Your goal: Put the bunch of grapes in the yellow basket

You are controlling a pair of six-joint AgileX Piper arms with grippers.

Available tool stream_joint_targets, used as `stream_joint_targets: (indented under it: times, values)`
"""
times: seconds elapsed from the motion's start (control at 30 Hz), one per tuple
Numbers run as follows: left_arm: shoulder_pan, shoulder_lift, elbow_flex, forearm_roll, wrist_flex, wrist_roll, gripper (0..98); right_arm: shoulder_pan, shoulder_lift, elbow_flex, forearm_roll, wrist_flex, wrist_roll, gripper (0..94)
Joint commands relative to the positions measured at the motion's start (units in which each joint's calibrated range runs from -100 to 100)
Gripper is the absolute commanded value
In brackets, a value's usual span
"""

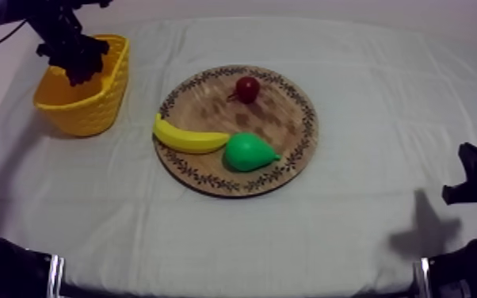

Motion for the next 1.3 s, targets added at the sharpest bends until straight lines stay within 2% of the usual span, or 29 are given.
stream_joint_targets:
  times: [0.0, 0.17, 0.37, 0.47, 0.57, 0.8, 1.1, 1.27]
  values:
    - [0.06, -0.05, 0.17, 0.06, -0.26, 0.08, 48.5, 0.0, -0.02, -0.01, 0.0, 0.01, -0.01, 0.5]
    - [0.53, -1.17, 1.44, -0.42, -2.11, 0.69, 51.1, 0.0, -0.02, -0.01, 0.0, 0.01, -0.01, 0.5]
    - [1.26, -3.72, 4.72, -1.43, -5.22, 2.15, 77.9, 0.0, -0.02, -0.01, 0.0, 0.01, -0.01, 0.5]
    - [1.57, -5.29, 6.86, -2.05, -7.07, 3.31, 84.9, 0.0, -0.02, -0.01, 0.0, 0.01, -0.01, 0.5]
    - [1.68, -6.84, 8.67, -2.4, -8.47, 4.03, 87.5, 0.0, -0.02, -0.01, 0.0, 0.01, -0.01, 0.5]
    - [1.22, -11.65, 13.64, -2.55, -11.51, 5.08, 85.4, 0.0, -0.02, -0.01, 0.0, 0.01, -0.01, 0.5]
    - [0.5, -23.72, 24.71, -2.59, -15.25, 6.29, 73.0, 0.0, -0.02, -0.01, 0.0, 0.01, -0.01, 0.5]
    - [-0.08, -31.83, 32.98, -2.59, -19.78, 6.71, 62.6, 0.0, -0.02, -0.01, 0.0, 0.01, -0.01, 0.5]
